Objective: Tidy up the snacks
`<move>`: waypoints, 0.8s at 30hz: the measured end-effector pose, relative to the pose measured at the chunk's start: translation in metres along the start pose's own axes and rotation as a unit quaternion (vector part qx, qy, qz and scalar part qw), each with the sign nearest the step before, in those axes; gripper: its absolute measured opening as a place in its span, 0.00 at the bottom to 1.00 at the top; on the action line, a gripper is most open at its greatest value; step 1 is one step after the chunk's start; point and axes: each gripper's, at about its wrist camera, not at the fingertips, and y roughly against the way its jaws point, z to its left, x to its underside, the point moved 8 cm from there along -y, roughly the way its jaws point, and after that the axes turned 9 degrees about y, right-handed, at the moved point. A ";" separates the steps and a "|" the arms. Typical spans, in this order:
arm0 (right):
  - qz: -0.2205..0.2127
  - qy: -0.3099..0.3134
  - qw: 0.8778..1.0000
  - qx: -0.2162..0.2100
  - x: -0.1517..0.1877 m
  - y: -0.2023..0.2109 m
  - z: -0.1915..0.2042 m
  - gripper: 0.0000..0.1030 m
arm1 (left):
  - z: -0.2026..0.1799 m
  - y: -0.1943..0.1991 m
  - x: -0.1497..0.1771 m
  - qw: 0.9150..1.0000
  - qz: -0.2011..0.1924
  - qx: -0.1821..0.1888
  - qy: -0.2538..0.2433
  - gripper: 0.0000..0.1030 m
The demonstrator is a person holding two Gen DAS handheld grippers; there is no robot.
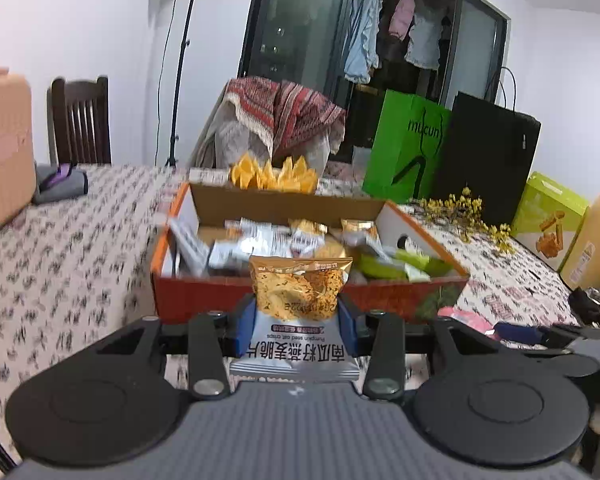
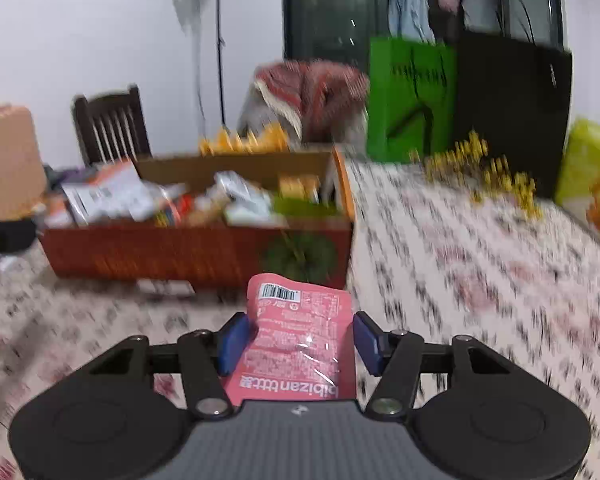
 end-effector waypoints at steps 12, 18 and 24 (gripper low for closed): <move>-0.076 -0.017 0.996 -0.038 -0.119 -0.049 0.004 0.43 | -0.005 -0.078 -0.070 0.998 -0.020 -0.062 0.000 0.42; -0.041 -0.030 0.998 -0.038 -0.121 -0.084 0.002 0.64 | 0.009 -0.090 -0.072 0.995 -0.033 -0.093 0.008 0.96; -0.056 -0.063 0.995 -0.060 -0.098 -0.059 -0.013 1.00 | 0.017 -0.060 -0.068 0.995 -0.061 -0.081 0.012 1.00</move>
